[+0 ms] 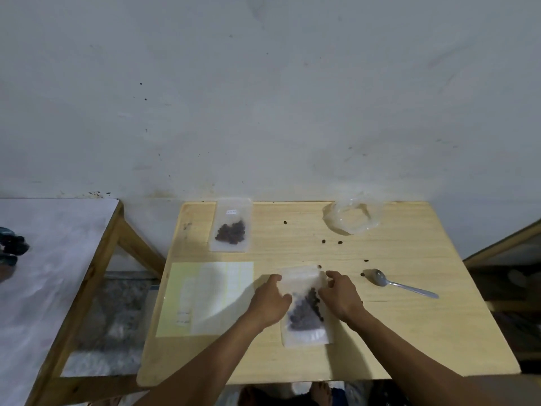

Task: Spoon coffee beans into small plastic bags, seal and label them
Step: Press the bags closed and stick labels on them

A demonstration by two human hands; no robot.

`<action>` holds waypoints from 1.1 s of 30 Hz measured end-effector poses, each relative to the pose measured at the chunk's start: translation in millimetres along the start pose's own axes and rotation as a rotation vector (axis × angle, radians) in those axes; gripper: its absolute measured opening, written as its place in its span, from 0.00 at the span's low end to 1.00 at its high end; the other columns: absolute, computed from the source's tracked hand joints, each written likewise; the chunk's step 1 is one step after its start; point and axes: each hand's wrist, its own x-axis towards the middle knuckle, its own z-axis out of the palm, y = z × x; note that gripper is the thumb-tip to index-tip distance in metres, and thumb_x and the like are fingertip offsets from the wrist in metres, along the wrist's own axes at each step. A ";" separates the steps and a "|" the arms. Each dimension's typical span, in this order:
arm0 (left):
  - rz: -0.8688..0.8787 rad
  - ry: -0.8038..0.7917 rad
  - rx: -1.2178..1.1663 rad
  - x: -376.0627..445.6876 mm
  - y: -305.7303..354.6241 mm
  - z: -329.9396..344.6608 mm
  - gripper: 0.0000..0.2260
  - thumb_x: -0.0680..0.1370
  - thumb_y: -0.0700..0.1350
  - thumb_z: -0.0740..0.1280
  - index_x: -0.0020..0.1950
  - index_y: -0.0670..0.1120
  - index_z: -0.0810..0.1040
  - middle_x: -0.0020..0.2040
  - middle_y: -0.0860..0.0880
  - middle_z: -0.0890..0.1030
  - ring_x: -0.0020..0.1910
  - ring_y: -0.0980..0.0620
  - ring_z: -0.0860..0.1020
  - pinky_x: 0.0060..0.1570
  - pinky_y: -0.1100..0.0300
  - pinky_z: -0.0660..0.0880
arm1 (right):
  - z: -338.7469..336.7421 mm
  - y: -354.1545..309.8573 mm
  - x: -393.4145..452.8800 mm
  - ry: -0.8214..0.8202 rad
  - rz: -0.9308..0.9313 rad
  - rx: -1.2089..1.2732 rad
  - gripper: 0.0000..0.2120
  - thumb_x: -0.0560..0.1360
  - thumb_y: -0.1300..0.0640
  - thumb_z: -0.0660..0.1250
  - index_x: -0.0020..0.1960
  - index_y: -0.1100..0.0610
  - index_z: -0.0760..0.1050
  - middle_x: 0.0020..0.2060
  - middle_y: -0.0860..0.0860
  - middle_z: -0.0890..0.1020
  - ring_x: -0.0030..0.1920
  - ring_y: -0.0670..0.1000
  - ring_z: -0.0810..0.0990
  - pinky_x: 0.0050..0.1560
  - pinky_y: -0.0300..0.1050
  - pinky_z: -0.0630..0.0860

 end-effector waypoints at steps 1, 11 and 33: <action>-0.004 0.009 -0.017 -2.1 0.4 5.6 0.24 0.81 0.44 0.62 0.76 0.48 0.61 0.45 0.56 0.71 0.42 0.56 0.76 0.51 0.54 0.75 | 1.2 2.0 -4.0 -0.007 0.013 0.020 0.23 0.75 0.60 0.66 0.69 0.61 0.71 0.54 0.57 0.81 0.51 0.55 0.79 0.47 0.44 0.74; -0.015 0.132 -0.167 -13.9 2.4 26.0 0.24 0.80 0.42 0.63 0.75 0.51 0.63 0.67 0.48 0.71 0.51 0.57 0.76 0.45 0.65 0.71 | 15.8 7.9 -16.0 0.108 0.036 0.282 0.08 0.76 0.57 0.67 0.54 0.56 0.72 0.45 0.51 0.80 0.44 0.49 0.78 0.37 0.38 0.71; 0.056 0.756 -0.574 -66.4 -65.9 -93.4 0.04 0.80 0.47 0.66 0.45 0.50 0.77 0.41 0.48 0.83 0.41 0.47 0.82 0.41 0.51 0.78 | 86.5 -110.9 -20.8 -0.267 -0.126 0.512 0.18 0.83 0.50 0.58 0.48 0.62 0.80 0.39 0.59 0.82 0.38 0.54 0.79 0.43 0.48 0.75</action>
